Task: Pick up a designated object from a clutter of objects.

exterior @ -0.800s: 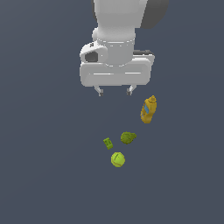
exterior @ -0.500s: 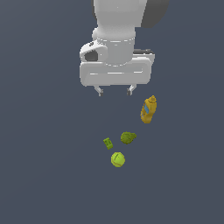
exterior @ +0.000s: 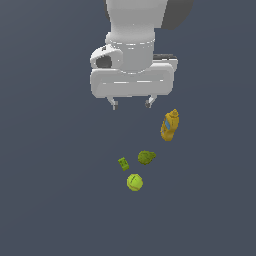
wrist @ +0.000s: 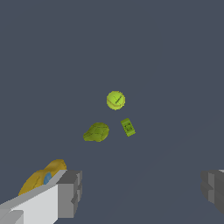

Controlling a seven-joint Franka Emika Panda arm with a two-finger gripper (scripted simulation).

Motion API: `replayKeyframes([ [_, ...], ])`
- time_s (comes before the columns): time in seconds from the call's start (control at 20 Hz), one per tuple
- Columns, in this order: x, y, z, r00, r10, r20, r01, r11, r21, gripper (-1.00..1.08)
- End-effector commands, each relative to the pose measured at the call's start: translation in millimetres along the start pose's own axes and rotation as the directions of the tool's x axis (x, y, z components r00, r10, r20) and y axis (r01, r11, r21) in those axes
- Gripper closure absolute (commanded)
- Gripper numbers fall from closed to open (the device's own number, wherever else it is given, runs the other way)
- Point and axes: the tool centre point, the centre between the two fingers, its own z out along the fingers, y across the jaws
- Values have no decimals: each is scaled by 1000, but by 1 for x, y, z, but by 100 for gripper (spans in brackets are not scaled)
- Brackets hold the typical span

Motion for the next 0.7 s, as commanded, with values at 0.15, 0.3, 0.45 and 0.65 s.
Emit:
replayKeyframes([
  [0.15, 4, 0, 5, 1000, 10, 2, -10, 1000, 2, -92],
  [0.3, 9, 0, 12, 1000, 26, 6, -26, 1000, 4, -92],
  [0.45, 16, -1, 23, 999, 49, 11, -49, 999, 7, -92],
  [0.65, 29, -1, 44, 996, 90, 21, -90, 996, 10, -92],
])
